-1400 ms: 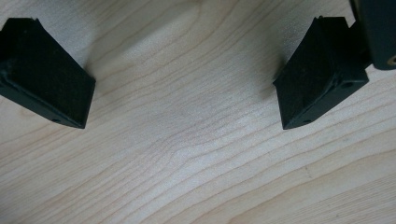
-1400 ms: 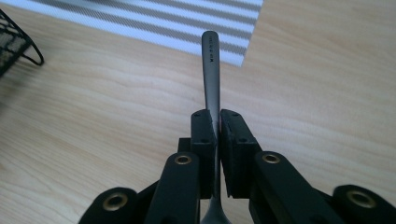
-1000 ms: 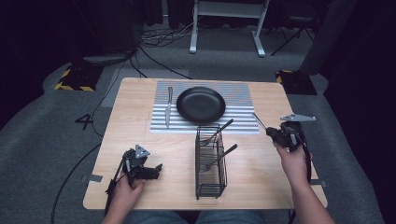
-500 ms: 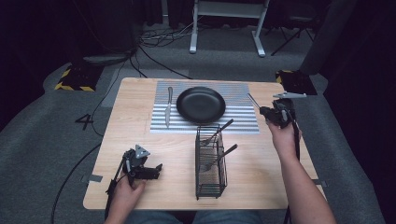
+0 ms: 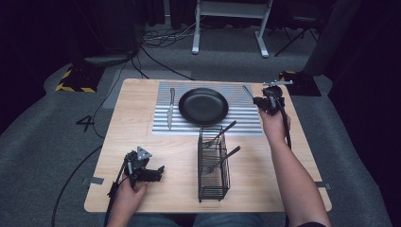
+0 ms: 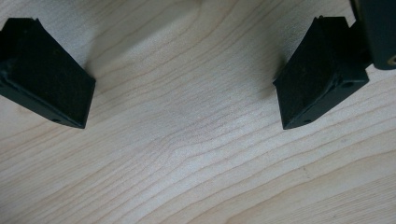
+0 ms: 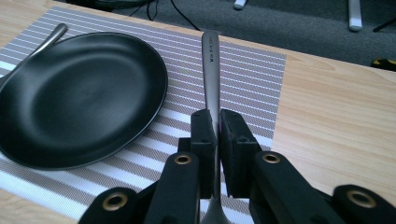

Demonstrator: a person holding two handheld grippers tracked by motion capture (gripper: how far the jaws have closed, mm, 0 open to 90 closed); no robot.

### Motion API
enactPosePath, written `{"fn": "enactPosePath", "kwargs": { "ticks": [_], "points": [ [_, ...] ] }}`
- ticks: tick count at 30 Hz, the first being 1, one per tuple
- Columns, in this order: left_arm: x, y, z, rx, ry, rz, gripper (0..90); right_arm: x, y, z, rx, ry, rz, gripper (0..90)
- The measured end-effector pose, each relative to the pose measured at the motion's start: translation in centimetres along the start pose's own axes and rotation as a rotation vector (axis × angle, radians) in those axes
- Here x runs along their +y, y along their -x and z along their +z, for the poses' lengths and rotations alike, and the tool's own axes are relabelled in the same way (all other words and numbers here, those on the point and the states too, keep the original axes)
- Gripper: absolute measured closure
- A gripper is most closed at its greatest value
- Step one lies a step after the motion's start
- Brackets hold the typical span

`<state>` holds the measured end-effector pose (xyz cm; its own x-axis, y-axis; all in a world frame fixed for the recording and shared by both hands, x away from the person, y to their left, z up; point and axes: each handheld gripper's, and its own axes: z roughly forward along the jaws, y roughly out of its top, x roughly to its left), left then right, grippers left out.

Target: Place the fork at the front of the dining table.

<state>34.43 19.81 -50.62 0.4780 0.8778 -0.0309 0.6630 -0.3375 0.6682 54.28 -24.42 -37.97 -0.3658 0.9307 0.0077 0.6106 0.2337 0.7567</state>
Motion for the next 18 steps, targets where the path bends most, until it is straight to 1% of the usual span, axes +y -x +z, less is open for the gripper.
{"fn": "enactPosePath", "kwargs": {
  "ticks": [2, 4, 5, 8, 9, 10, 11, 13, 14, 15, 17, 18],
  "points": [
    [0.0, 0.0, 0.0, 0.001, 0.0, 0.0, 4.7, 0.3, 0.0, 0.7, -0.005, 0.007, 0.007, 84.5],
    [0.0, 0.0, 0.0, 0.001, 0.0, 0.0, 4.6, 0.7, 0.2, 1.4, -0.006, -0.006, 0.034, 84.5],
    [0.0, 0.0, 0.0, 0.002, 0.0, -0.001, 4.7, 0.7, 0.3, 1.7, -0.005, -0.011, 0.038, 84.5],
    [0.0, 0.0, 0.0, 0.002, -0.001, -0.002, 4.6, 1.0, 0.4, 2.7, -0.025, -0.036, 0.031, 84.5],
    [0.0, 0.0, 0.0, 0.002, -0.001, -0.002, 4.6, 1.0, 0.4, 2.7, -0.025, -0.036, 0.031, 84.5],
    [0.0, 0.0, 0.0, 0.003, -0.001, -0.002, 4.6, 0.9, 0.5, 3.3, -0.041, -0.041, 0.024, 84.5],
    [0.0, 0.0, 0.0, 0.003, -0.001, -0.002, 4.6, 0.9, 0.6, 3.6, -0.043, -0.045, 0.03, 84.5],
    [0.0, 0.0, 0.0, 0.003, -0.001, -0.002, 4.6, 0.5, 0.9, 4.4, -0.038, -0.056, 0.061, 84.5],
    [0.0, 0.0, 0.0, 0.003, -0.001, -0.002, 4.6, 0.5, 0.9, 4.4, -0.038, -0.056, 0.061, 84.5],
    [0.0, 0.0, 0.0, 0.003, -0.001, -0.004, 4.6, 0.2, 1.1, 5.0, -0.036, -0.069, 0.085, 84.4],
    [0.0, 0.0, 0.0, 0.003, -0.001, -0.004, 4.6, 0.1, 1.2, 5.6, -0.041, -0.074, 0.093, 84.5],
    [0.0, 0.0, 0.0, 0.003, -0.001, -0.004, 4.6, 0.1, 1.2, 5.6, -0.041, -0.074, 0.093, 84.5]
  ]
}}
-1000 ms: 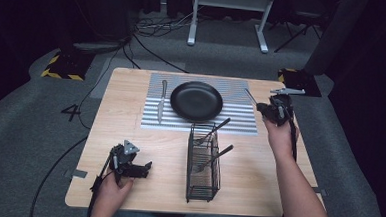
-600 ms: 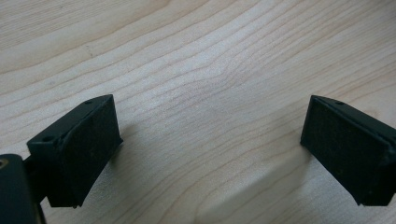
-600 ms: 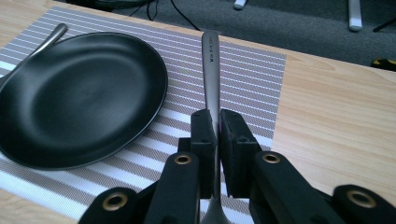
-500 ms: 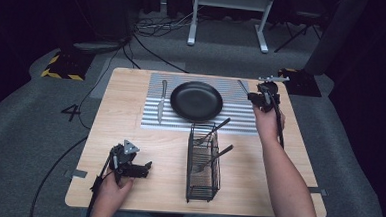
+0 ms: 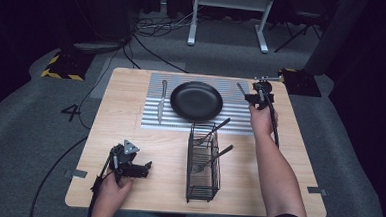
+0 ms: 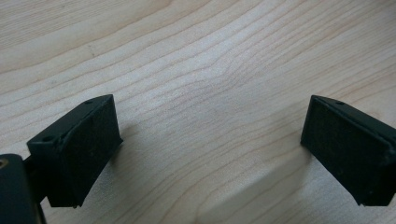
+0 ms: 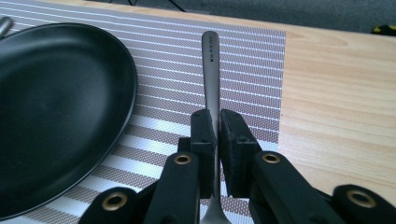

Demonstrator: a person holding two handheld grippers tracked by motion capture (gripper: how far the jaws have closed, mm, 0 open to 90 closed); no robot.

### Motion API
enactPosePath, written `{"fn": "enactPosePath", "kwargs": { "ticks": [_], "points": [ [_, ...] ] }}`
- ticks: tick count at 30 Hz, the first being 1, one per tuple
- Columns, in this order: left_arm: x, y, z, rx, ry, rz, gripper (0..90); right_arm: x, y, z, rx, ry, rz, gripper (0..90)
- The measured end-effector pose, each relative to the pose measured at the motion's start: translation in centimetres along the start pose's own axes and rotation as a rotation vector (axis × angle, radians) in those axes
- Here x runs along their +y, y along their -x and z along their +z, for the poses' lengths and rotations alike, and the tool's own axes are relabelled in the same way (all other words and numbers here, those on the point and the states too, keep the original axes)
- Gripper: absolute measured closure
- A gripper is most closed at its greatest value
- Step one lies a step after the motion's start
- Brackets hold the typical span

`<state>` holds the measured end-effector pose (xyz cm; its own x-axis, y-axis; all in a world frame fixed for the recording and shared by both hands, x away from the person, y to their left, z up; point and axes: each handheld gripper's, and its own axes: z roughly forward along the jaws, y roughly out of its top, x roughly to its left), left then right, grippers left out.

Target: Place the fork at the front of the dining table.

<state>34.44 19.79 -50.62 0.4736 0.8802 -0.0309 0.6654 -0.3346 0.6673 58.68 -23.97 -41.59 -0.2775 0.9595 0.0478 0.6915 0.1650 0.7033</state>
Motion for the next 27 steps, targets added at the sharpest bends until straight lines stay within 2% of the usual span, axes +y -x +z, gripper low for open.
{"fn": "enactPosePath", "kwargs": {
  "ticks": [2, 8, 15, 19, 27],
  "points": [
    [0.0, 0.0, 0.0, 0.0, 0.0, 0.0, 4.6, -0.2, 0.1, 0.9, -0.016, -0.009, 0.007, 84.5],
    [0.0, 0.0, 0.0, 0.0, 0.0, 0.0, 4.6, -0.8, 0.4, 2.5, -0.014, -0.028, 0.052, 84.4],
    [0.0, 0.0, 0.0, 0.001, 0.0, -0.003, 4.6, -1.3, 0.0, 4.1, -0.02, -0.044, 0.064, 84.4],
    [0.0, 0.0, 0.0, 0.001, 0.0, -0.003, 4.6, -1.7, -0.1, 4.9, 0.013, -0.062, 0.099, 84.4],
    [0.0, 0.0, 0.0, 0.001, 0.0, -0.003, 4.6, -2.2, -0.3, 6.0, 0.019, -0.096, 0.14, 84.2]
  ]
}}
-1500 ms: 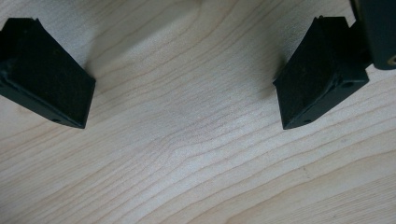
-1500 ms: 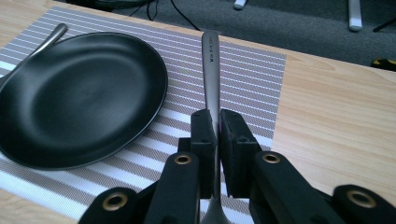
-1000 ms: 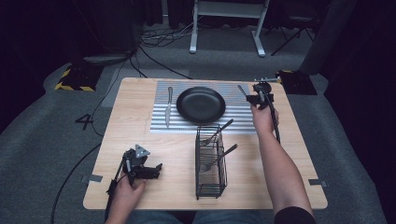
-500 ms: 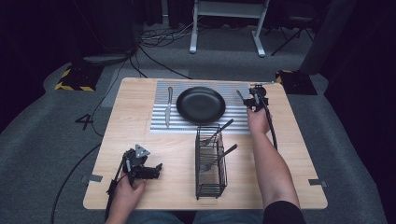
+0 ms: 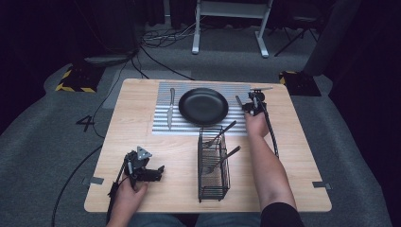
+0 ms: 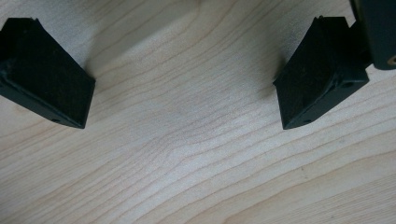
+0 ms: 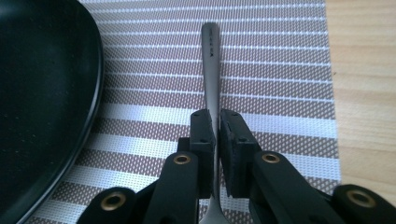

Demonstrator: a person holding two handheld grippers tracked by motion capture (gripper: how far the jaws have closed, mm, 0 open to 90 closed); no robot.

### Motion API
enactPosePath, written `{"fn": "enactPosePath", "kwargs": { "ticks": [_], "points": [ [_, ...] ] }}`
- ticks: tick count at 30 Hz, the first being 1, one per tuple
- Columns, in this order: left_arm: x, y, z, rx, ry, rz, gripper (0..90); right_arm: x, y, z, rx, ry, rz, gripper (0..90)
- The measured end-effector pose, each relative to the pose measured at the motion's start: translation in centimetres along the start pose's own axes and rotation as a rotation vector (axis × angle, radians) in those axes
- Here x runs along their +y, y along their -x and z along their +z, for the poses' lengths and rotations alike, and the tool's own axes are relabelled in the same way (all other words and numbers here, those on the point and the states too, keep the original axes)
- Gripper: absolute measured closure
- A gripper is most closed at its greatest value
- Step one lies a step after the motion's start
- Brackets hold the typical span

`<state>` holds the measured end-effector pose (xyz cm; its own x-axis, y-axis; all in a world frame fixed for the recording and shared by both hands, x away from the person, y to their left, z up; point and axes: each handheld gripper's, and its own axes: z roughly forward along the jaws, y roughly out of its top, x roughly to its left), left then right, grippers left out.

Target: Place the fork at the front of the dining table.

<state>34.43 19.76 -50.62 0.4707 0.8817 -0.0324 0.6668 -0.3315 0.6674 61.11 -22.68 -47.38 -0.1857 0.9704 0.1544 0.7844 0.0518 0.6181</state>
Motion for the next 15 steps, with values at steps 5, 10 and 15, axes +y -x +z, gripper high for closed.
{"fn": "enactPosePath", "kwargs": {
  "ticks": [5, 10, 15],
  "points": [
    [0.0, 0.0, 0.0, 0.0, 0.0, 0.0, 4.6, -0.19, -0.43, 0.34, 0.02, -0.012, 0.006, 84.0],
    [0.0, 0.0, 0.0, 0.0, 0.0, 0.0, 4.6, -0.34, -0.47, 0.71, 0.044, -0.025, 0.033, 83.0],
    [0.0, 0.0, 0.0, 0.0, 0.0, 0.0, 4.6, -0.31, -0.86, 0.56, 0.057, -0.015, 0.011, 74.6]
  ]
}}
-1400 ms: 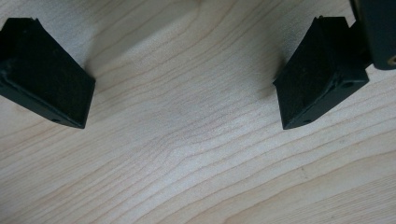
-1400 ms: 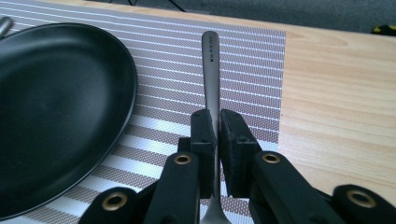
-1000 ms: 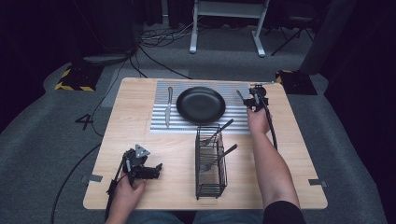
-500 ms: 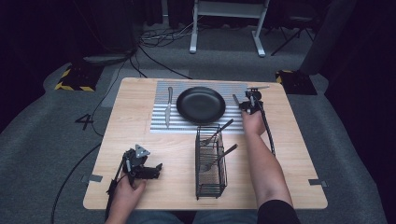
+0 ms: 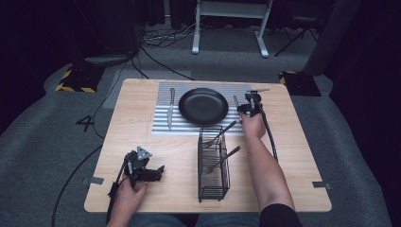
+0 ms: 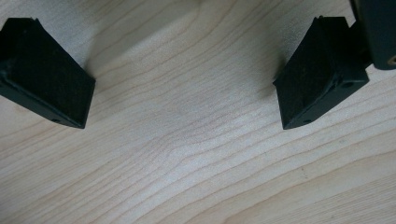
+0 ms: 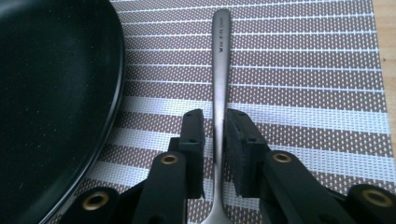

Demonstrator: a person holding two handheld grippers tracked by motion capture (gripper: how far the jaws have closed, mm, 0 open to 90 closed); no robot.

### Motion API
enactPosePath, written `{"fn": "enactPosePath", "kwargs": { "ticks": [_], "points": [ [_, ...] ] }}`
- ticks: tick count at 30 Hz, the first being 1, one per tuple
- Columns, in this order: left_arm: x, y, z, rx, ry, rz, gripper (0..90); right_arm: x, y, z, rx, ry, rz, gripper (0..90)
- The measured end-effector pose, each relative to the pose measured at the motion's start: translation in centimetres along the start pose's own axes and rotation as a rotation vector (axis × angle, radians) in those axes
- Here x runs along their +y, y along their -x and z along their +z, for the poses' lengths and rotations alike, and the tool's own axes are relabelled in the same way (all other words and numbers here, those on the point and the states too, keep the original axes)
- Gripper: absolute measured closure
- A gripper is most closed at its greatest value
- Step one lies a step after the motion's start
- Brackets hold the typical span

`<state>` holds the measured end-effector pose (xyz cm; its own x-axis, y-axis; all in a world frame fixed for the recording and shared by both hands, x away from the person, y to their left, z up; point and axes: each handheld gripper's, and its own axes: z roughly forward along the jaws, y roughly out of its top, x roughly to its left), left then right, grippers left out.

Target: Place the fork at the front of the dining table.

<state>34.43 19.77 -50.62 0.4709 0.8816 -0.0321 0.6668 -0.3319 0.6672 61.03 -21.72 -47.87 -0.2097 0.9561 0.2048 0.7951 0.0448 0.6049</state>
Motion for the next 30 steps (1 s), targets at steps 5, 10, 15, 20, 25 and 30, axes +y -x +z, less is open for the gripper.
{"fn": "enactPosePath", "kwargs": {
  "ticks": [5, 10, 15, 20, 25, 30],
  "points": [
    [0.0, 0.0, 0.0, 0.0, 0.0, 0.0, 4.6, 0.1, 0.0, -1.4, 0.017, 0.038, -0.037, 67.6],
    [0.0, 0.0, 0.0, 0.0, 0.0, 0.0, 4.6, -0.8, 0.7, -3.5, 0.052, 0.077, -0.062, 62.0],
    [0.0, 0.0, 0.0, 0.0, 0.0, 0.0, 4.6, -2.5, 1.8, -5.6, 0.164, 0.076, -0.055, 53.4],
    [0.0, 0.0, 0.0, 0.0, 0.0, 0.0, 4.6, -3.6, 2.2, -6.3, 0.223, 0.043, -0.046, 47.2],
    [0.0, 0.0, 0.0, 0.0, 0.0, 0.0, 4.6, -4.5, 1.8, -5.3, 0.204, -0.035, -0.016, 45.2],
    [0.0, 0.0, 0.0, 0.0, 0.0, 0.0, 4.6, -5.2, 1.3, -4.9, 0.232, -0.081, -0.001, 45.1]
  ]
}}
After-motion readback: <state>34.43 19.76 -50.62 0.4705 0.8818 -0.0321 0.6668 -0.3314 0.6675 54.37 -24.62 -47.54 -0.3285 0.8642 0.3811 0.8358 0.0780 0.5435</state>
